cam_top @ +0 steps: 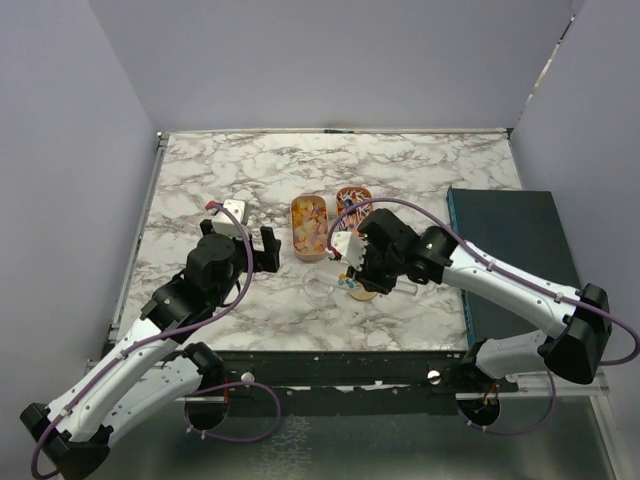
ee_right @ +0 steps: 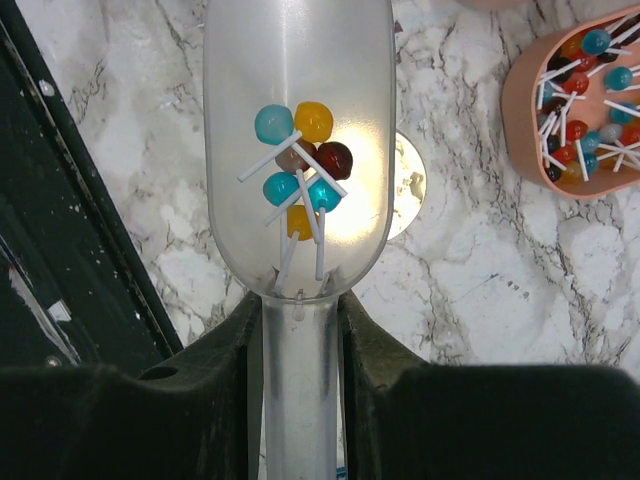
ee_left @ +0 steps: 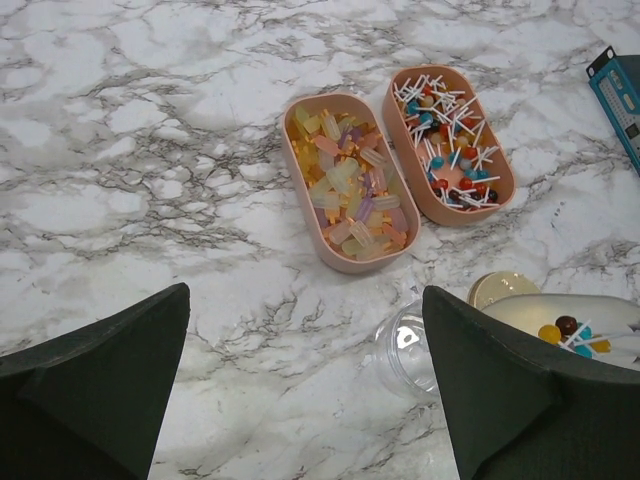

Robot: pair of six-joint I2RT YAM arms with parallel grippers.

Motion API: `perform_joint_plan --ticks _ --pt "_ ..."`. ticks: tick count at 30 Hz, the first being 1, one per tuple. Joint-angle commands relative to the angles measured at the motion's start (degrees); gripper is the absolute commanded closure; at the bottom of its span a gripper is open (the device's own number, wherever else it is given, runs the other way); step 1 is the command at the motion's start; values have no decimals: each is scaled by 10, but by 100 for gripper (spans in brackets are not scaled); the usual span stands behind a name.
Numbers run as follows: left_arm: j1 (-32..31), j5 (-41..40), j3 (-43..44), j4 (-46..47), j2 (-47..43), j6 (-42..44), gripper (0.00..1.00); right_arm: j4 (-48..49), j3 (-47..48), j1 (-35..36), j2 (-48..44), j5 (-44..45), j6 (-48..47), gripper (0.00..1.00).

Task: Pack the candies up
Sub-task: Scoop the fake candies from the storage box, then place the fake candies in the packing bottle.

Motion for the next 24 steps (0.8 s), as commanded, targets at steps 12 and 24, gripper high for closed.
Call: perform_joint_plan --ticks 12,24 --pt "3 -24 -6 -7 -20 -4 1 -111 68 40 70 22 -15 100" --pt "3 -21 -7 -7 -35 0 1 -184 131 68 129 113 18 100"
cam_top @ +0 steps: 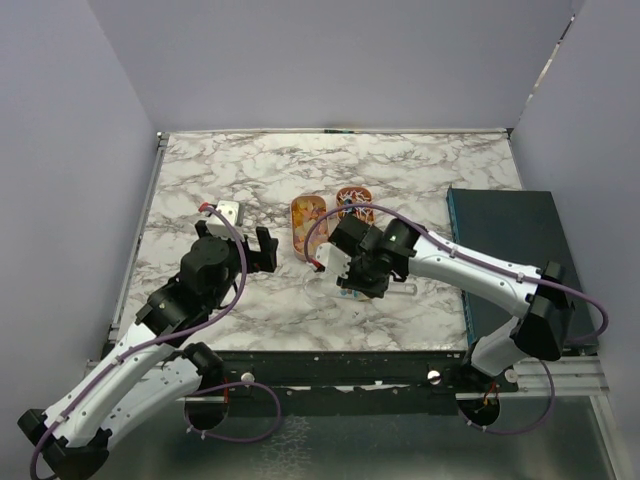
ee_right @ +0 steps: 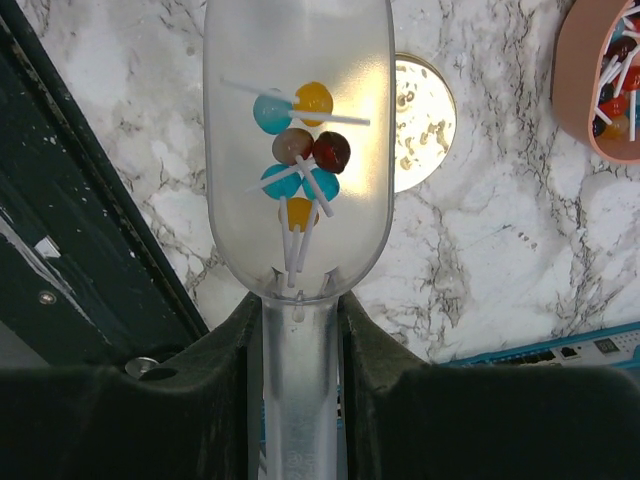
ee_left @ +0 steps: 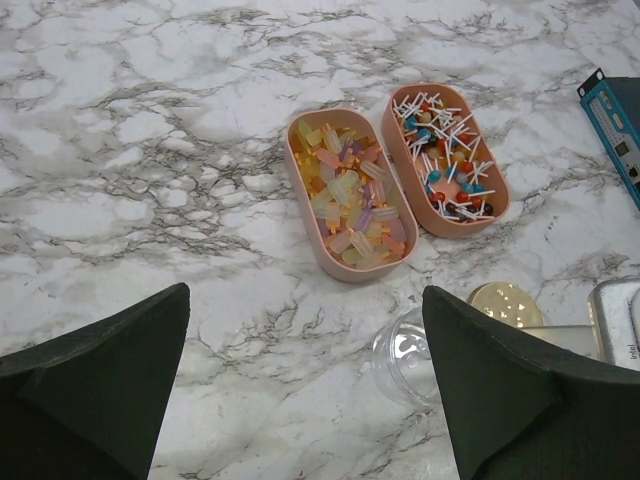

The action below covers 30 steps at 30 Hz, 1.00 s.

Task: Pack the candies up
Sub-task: Place the fake candies in the packing bottle.

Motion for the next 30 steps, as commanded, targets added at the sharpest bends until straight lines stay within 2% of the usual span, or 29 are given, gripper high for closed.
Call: perform_joint_plan --ticks 1,22,30 --pt "3 -9 -7 -7 -13 1 1 -48 32 13 18 55 19 100" --pt "3 -2 -8 -8 -28 3 1 -119 89 68 82 209 32 100" --pt "3 -2 -9 -8 -30 2 1 -126 104 80 87 239 32 100"
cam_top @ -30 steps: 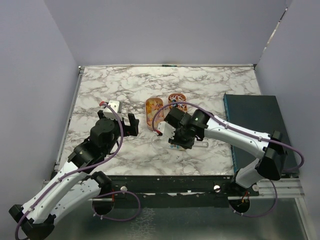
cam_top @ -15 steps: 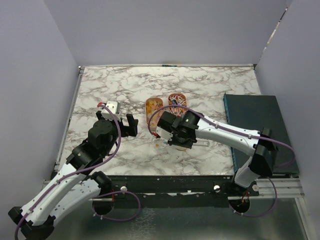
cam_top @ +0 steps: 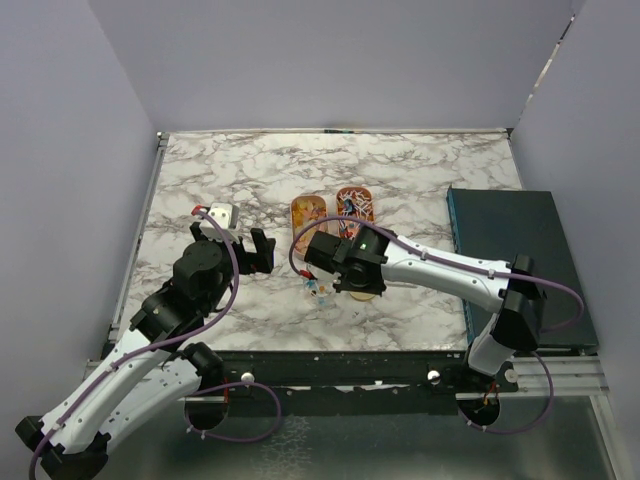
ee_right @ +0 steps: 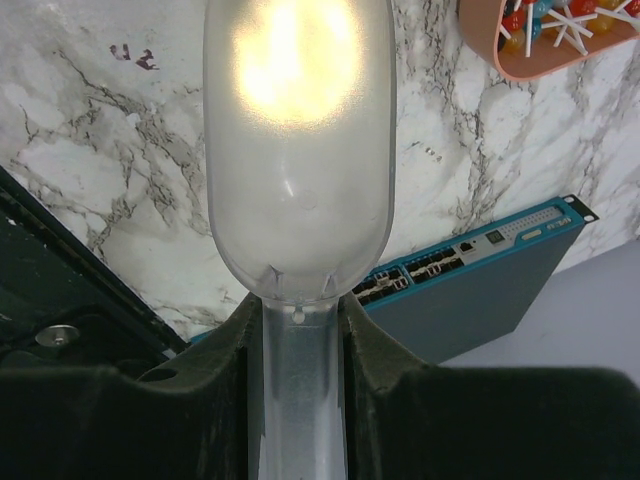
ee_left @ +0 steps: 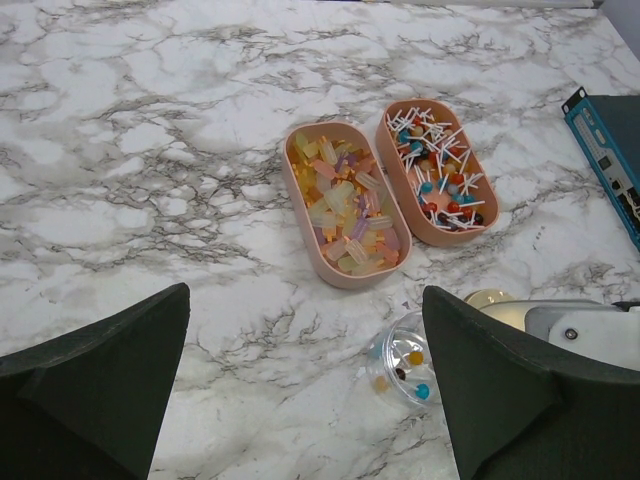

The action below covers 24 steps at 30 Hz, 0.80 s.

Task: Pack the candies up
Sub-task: Place the fake candies in the packing bottle.

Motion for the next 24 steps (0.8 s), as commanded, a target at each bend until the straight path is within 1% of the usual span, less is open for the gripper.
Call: perform_joint_plan --ticks 1,8,13,19,22,24 --pt "3 -2 -6 -8 -6 2 1 -18 20 8 0 38 -1 100" --pt "2 2 -6 -8 -2 1 1 5 12 9 -21 35 1 99" --pt "2 13 -6 -7 1 -2 1 95 -35 9 -78 2 -9 100" --pt "3 38 -6 -3 13 -4 1 179 -89 9 -135 -34 -18 99" --pt "3 68 -9 7 20 -3 1 217 -119 9 -157 -42 -21 100" --pt "2 107 -10 15 28 0 1 244 -132 8 -173 -51 -20 100"
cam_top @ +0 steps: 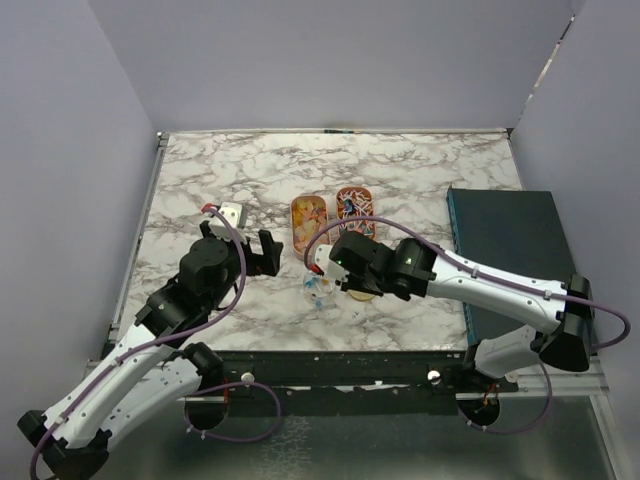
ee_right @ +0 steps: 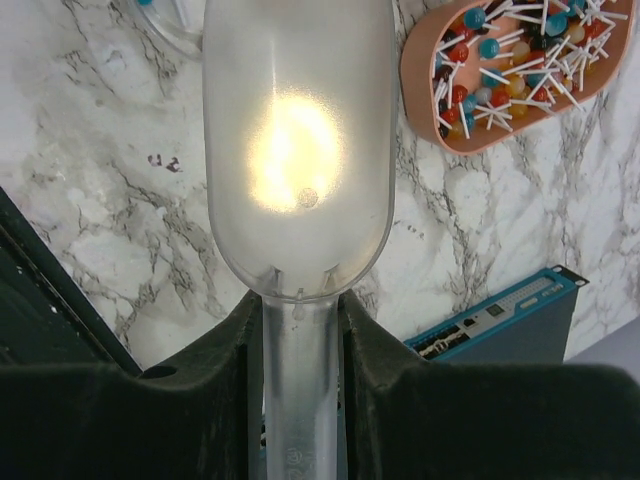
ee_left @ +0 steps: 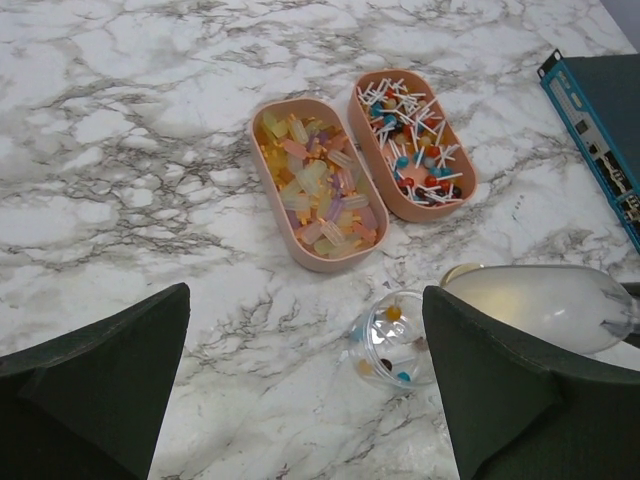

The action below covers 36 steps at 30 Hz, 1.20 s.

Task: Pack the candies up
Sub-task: Place the fake candies in the packing bottle, then scoop the fake candies from the storage box.

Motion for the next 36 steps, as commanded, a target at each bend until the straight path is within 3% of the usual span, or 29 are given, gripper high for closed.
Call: perform_joint_plan --ticks 1,11,36 --pt "2 89 -11 18 14 1 1 99 -36 4 -36 -36 -9 100" --pt "2 224 -15 45 66 11 1 194 -94 4 -89 -63 -13 99" --pt "2 236 -12 41 122 14 1 370 -232 4 -303 -179 -55 100"
